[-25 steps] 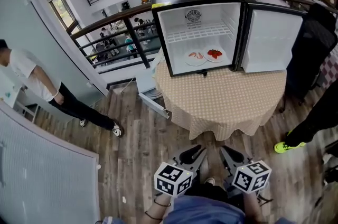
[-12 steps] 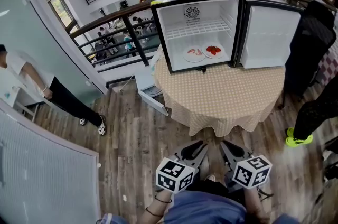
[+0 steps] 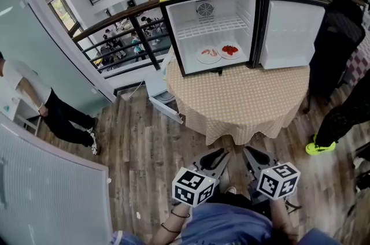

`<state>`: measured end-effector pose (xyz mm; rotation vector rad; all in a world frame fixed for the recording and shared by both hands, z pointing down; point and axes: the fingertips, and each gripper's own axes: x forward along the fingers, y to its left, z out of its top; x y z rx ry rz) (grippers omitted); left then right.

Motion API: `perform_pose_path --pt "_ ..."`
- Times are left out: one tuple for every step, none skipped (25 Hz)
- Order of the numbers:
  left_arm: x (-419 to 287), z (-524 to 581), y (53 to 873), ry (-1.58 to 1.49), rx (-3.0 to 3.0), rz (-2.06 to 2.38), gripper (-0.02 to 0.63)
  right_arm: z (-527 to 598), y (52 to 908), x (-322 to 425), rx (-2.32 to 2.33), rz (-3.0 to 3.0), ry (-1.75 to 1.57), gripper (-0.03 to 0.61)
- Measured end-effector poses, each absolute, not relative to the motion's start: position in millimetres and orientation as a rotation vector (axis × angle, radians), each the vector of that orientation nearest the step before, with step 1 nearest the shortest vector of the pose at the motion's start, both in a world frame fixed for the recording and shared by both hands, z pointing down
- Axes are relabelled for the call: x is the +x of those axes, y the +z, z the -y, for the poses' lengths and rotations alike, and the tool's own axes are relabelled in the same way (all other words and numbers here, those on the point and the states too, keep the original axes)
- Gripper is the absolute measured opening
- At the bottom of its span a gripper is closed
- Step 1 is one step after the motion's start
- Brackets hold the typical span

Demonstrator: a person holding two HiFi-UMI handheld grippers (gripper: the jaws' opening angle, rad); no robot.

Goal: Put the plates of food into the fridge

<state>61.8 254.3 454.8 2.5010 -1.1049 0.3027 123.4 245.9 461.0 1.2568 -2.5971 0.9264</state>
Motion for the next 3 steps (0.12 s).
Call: perform_pose_path --pt "63.0 -253.5 454.2 0.301 2.504 1.104 0.084 -244.9 460.5 124.9 1.262 2.595 0.924 0.029" --pt "64.1 -252.5 453.5 0.300 2.508 1.104 0.084 -243.8 460.1 126.5 1.266 2.594 0.921 0.029" --pt "65.2 -251.6 452.9 0.298 2.511 1.104 0.085 -242.8 459.8 128.2 1.271 2.592 0.919 0.028"
